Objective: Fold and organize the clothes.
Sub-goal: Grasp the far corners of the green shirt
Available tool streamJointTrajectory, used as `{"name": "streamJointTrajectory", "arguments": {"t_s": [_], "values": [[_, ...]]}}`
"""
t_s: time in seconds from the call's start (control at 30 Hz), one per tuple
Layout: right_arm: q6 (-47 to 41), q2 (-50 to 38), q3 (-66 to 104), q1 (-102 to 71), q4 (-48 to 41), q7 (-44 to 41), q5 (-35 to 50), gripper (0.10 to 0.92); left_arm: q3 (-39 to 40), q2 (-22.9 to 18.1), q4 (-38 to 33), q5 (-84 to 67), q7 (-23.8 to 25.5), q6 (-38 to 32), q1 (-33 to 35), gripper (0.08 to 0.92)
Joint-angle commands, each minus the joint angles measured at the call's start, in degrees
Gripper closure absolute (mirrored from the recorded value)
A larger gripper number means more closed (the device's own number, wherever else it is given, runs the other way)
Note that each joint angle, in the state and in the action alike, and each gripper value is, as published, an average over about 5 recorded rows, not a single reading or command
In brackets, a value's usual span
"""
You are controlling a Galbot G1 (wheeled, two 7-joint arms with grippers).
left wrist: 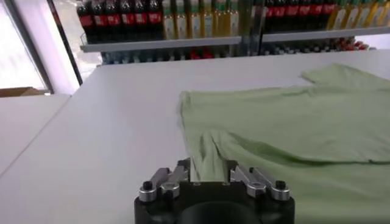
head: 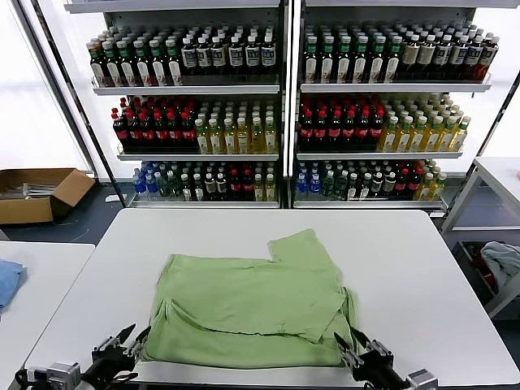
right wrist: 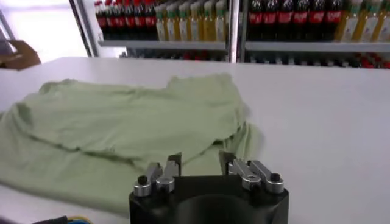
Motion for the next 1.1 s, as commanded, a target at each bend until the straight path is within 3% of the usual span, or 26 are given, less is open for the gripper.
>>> {"name": "streamJointTrajectory", "arguments": {"t_s": [0.03,0.23,0.4,0.7,1.1], "values": [[-0.3,-2.5,0.9,11.6,-3.9,-0.7,6.3,0.386,-1.5,2.0,4.2,-5.9,0.6,-0.3,-7.9,0.474],[0.1,-5.9,-4.4,28.6,-18.7,-4.0,8.5,0.231,2.9,6.0,15.1,-8.0,1.2,-0.8,-18.8,0.301],[-0.9,-7.6,-11.0,43.0,-32.0,-8.3,8.7,0.204,8.3,10.7,23.4,-8.8,1.3,-0.7,-28.1,0.19],[-2.9,-5.4,-21.2,58.1,-49.9,-13.7,7.3,0.203,18.2,16.9,35.1,-12.8,1.4,-0.9,-39.2,0.177],[-3.8,1.8,-26.3,68.3,-62.1,-15.2,4.3,0.203,25.3,16.2,42.1,-13.1,2.1,-1.6,-46.0,0.177]]}}
